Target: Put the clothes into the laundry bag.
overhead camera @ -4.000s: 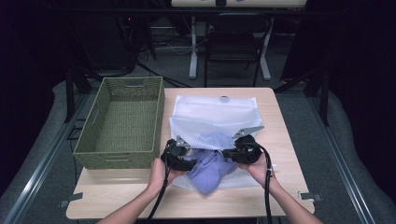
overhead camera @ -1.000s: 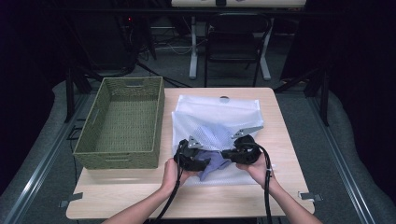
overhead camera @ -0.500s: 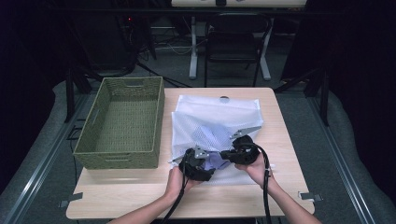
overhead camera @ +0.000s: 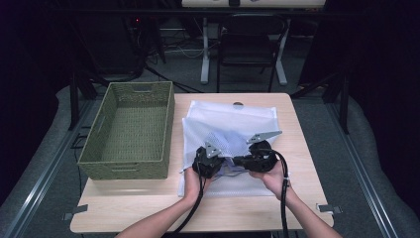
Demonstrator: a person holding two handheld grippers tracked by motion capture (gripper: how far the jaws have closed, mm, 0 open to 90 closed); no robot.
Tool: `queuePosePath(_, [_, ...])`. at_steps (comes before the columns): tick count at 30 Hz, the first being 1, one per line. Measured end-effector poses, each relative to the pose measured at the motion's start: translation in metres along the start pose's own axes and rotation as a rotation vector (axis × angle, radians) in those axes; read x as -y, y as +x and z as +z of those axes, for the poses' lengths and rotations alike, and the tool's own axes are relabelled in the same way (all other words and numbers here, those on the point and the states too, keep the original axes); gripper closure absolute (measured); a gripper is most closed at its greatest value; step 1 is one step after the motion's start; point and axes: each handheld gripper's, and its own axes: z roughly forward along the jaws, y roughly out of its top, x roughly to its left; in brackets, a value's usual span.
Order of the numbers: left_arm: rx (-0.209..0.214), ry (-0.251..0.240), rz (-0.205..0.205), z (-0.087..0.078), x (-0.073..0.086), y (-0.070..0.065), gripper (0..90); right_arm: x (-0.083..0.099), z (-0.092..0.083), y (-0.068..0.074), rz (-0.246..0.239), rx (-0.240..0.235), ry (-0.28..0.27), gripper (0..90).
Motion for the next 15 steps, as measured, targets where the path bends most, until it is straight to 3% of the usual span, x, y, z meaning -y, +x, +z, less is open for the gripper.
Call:
queuePosePath(2, [-0.034,-0.021,0.017,0.001,-0.002,0.001,84.7,0.000,-0.003,-0.001,0.005,-0.002,-0.011,88.0])
queuePosePath(4, [-0.041,0.002,0.015,0.006,-0.001,0.003,84.0,0.001,-0.003,-0.003,0.009,-0.003,-0.006,88.1])
queuePosePath(6, [-0.021,0.059,-0.008,0.016,0.004,0.006,82.1,0.003,0.001,-0.005,0.010,0.005,0.009,88.1])
queuePosePath(9, [-0.007,0.119,0.015,0.021,0.012,0.006,77.4,0.009,0.010,-0.009,0.016,0.014,0.049,88.0])
queuePosePath(12, [0.003,0.124,0.038,0.017,0.014,0.005,71.9,0.011,0.014,-0.012,0.025,0.019,0.067,88.0])
queuePosePath(15, [0.026,0.139,0.034,0.009,0.014,0.008,62.8,0.011,0.013,-0.012,0.019,0.019,0.064,88.0])
